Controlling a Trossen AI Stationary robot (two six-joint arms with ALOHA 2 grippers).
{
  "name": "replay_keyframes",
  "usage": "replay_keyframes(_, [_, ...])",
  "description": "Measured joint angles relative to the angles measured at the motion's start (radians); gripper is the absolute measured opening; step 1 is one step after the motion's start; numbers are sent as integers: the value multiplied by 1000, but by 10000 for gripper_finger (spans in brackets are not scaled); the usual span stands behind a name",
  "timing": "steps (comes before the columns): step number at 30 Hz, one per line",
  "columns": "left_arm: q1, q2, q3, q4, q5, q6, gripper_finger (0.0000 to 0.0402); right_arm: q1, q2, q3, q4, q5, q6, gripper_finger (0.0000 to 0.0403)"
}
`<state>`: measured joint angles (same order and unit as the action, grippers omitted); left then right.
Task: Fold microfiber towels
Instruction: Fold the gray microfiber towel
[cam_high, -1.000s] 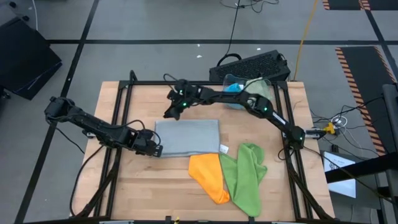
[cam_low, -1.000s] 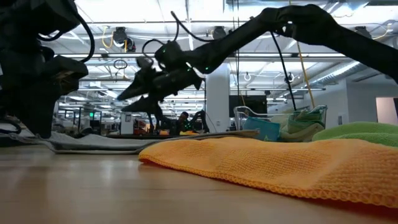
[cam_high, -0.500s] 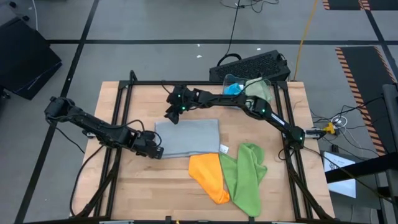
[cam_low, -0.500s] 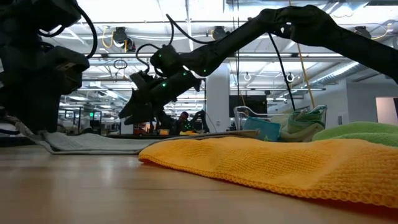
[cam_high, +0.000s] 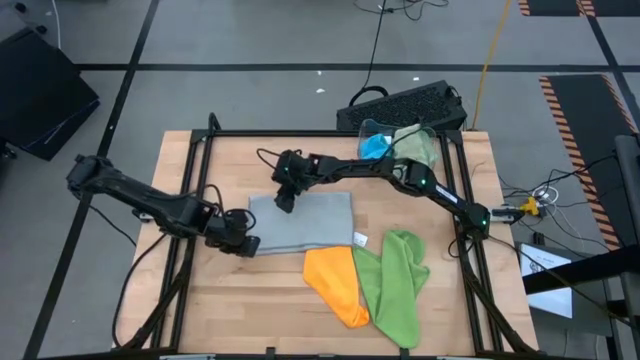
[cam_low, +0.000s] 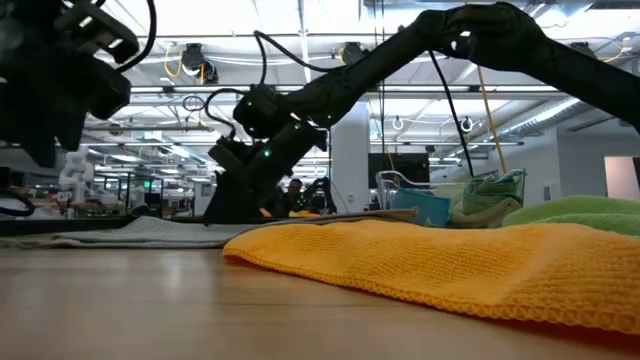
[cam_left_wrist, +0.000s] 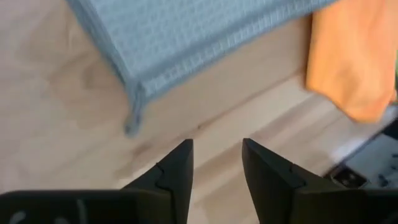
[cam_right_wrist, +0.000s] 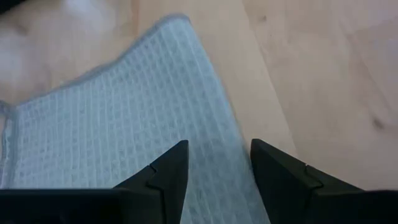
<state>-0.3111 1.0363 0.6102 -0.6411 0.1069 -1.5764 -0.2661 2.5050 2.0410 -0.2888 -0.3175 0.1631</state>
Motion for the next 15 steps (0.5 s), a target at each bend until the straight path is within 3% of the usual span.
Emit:
replay_keyframes(3, [0, -25, 2, -56, 35, -11, 138, 0, -5, -47, 15, -11, 0, 164])
replay_keyframes(8, [35, -41, 2, -133, -11, 26, 139, -2, -11, -55, -14, -118, 8, 164])
replay_keyframes(11, [89, -47, 2, -157, -50, 133, 148, 12, -25, -57, -38, -144, 16, 161])
replay_keyframes(15, [190, -45, 2, -170, -103, 322, 193, 41, -43, -61, -70, -165, -4, 137])
